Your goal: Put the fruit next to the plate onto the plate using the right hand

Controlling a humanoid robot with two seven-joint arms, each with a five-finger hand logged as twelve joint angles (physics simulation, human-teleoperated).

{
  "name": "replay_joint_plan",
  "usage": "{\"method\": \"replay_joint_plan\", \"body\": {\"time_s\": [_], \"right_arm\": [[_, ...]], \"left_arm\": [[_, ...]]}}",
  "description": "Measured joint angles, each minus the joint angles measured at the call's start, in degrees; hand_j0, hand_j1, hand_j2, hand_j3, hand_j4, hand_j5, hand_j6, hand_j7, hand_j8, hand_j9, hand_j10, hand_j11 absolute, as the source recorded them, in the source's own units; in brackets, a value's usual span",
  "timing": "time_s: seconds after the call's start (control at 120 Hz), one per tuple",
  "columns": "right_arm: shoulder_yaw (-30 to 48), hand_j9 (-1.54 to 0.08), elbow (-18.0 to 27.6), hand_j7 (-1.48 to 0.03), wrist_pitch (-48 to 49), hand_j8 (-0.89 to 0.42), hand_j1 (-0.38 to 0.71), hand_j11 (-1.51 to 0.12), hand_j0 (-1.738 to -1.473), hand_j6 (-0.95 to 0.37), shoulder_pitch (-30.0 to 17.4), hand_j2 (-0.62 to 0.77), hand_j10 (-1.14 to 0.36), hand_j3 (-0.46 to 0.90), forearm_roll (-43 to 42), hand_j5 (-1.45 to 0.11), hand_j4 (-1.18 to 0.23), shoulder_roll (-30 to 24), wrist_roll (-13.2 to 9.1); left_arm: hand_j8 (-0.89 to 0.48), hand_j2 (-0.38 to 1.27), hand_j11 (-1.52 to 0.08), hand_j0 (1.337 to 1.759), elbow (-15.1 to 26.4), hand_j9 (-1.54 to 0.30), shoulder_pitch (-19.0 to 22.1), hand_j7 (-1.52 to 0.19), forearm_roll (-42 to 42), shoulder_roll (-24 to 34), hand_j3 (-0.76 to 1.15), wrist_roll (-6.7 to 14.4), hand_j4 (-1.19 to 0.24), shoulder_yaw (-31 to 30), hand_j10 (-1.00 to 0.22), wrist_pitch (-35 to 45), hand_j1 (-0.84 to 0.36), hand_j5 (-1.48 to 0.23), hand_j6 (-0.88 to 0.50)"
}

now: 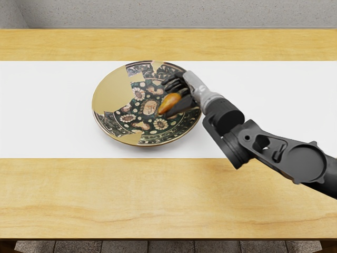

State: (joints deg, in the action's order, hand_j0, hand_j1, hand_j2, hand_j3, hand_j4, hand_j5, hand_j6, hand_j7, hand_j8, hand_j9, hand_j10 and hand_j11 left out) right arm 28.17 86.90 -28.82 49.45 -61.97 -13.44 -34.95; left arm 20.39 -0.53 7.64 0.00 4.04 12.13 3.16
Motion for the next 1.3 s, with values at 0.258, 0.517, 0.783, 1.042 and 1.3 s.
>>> {"method": "replay_joint_plan", "body": {"time_s": [0.258, 0.517, 0.783, 1.042, 1.3], "right_arm": [[7.3, -0.19, 0.1, -0.18, 18.0, -0.1, -0.22, -0.19, -1.658, -0.14, -0.7, 0.07, -0.12, 0.0, 6.1, -0.18, -0.14, 1.1, 0.0], [28.5, -0.05, 1.3, -0.05, 57.2, -0.03, -0.31, -0.05, -1.658, -0.04, -13.9, 0.02, -0.03, 0.0, 33.4, -0.05, -0.04, -7.2, 5.1], [55.0, -0.01, 1.2, -0.01, 63.3, -0.01, -0.34, -0.01, -1.658, -0.01, -36.6, 0.01, -0.01, 0.0, 44.6, -0.01, -0.01, -8.2, 5.9], [71.6, 0.0, -2.5, 0.0, 63.8, 0.0, -0.35, 0.0, -1.658, 0.0, -48.2, 0.0, 0.0, 0.0, 52.5, 0.0, 0.0, -10.3, 5.8], [74.2, 0.0, -3.7, 0.0, 63.8, 0.0, -0.35, 0.0, -1.658, 0.0, -50.1, 0.0, 0.0, 0.0, 53.5, 0.0, 0.0, -10.4, 5.5]], "left_arm": [[-0.02, 0.0, -0.02, 1.658, 0.0, -0.02, 0.1, -0.02, 0.0, 0.0, 0.0, 0.0, -0.02, 0.0, -0.02, 0.0, 0.33, -0.02, -0.02], [-0.02, 0.0, -0.02, 1.658, 0.0, -0.02, 0.3, -0.02, 0.0, 0.0, 0.0, 0.0, -0.02, 0.0, -0.02, 0.0, 0.33, -0.02, -0.02], [-0.02, 0.0, -0.02, 1.658, 0.1, -0.02, 1.7, -0.02, 0.1, 0.0, 0.0, 0.0, -0.02, 0.0, -0.02, 0.0, 0.33, -0.02, -0.02], [-0.02, 0.0, -0.02, 1.658, 0.1, -0.02, 0.3, -0.02, 0.0, 0.0, 0.0, 0.0, -0.02, -0.1, -0.02, 0.0, 0.33, -0.02, -0.02], [-0.02, 0.0, -0.02, 1.658, 0.1, -0.02, -0.5, -0.02, -0.1, 0.0, 0.0, 0.0, -0.02, -0.1, -0.02, 0.0, 0.33, -0.02, -0.02]]}}
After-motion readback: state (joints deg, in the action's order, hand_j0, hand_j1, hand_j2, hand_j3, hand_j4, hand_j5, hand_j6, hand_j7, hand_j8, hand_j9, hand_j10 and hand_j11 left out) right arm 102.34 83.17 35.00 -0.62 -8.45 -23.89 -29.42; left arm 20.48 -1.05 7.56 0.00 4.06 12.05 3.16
